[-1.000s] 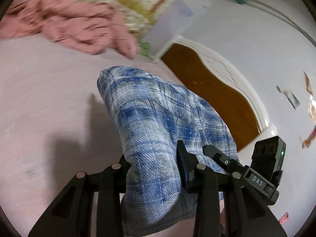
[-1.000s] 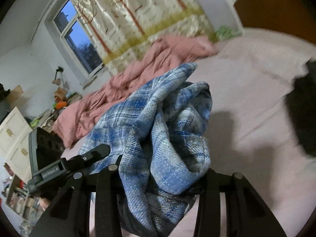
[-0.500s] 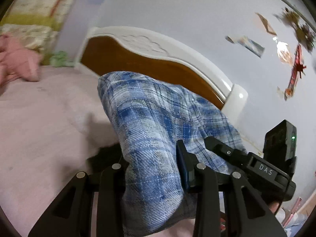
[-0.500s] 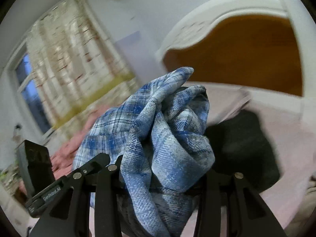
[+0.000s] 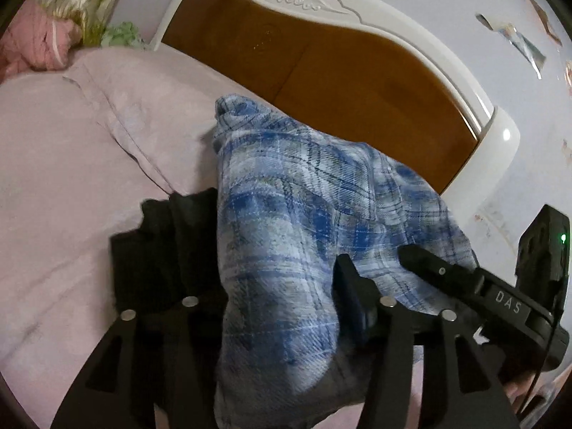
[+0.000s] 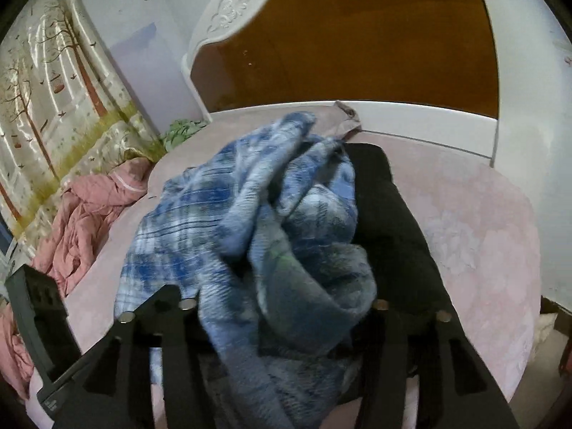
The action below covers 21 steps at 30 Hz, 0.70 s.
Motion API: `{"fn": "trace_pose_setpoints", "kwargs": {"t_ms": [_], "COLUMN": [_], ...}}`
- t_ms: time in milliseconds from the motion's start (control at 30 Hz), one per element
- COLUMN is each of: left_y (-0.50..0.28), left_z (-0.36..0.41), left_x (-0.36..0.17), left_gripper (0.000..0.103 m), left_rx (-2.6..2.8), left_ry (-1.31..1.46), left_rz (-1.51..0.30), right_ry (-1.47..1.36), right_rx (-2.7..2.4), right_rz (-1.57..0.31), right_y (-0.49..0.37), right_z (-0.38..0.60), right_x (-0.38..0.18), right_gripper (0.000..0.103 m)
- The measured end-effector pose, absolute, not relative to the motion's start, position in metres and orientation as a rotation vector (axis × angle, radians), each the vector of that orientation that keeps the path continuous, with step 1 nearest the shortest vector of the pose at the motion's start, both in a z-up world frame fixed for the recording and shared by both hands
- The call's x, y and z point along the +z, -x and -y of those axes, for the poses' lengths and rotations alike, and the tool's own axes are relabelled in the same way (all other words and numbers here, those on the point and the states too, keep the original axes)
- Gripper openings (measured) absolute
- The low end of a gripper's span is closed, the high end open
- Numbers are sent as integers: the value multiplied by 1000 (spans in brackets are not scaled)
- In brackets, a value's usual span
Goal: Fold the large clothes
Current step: 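Lower the folded shirt onto the black garment and open both grippers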
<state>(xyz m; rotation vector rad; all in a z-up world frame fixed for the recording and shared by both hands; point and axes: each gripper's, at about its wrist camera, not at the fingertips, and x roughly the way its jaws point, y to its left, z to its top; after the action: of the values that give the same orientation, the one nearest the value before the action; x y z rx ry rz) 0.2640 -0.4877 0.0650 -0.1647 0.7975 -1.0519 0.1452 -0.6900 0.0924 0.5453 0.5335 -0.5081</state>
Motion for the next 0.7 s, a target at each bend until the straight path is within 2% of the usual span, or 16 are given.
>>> {"fn": "trace_pose_setpoints", "kwargs": {"t_ms": [67, 133, 200, 267, 367, 467, 700], "left_y": [-251, -234, -230, -221, -198, -189, -145], "left_z": [481, 465, 445, 425, 391, 348, 275], "left_x": [78, 98, 113, 132, 150, 153, 148], "left_gripper": [60, 70, 77, 81, 103, 103, 103], "left_rx": [-1020, -958, -938, -910, -839, -736, -649], "left_ry": [88, 31, 41, 52, -40, -76, -105], "left_rz": [-731, -640, -562, -495, -344, -281, -227], "right_ry": [-501, -427, -351, -319, -326, -277, -184], "right_rx": [-544, -590, -624, -624, -598, -599, -557], "right_rz": [-519, -499, -465, -422, -350, -287, -206], "right_y": [-137, -136, -120, -105, -84, -59, -22], "right_z": [683, 660, 641, 621, 592, 556, 474], "right_x": [94, 105, 113, 125, 142, 155, 153], "right_gripper": [63, 65, 72, 84, 89, 103, 103]}}
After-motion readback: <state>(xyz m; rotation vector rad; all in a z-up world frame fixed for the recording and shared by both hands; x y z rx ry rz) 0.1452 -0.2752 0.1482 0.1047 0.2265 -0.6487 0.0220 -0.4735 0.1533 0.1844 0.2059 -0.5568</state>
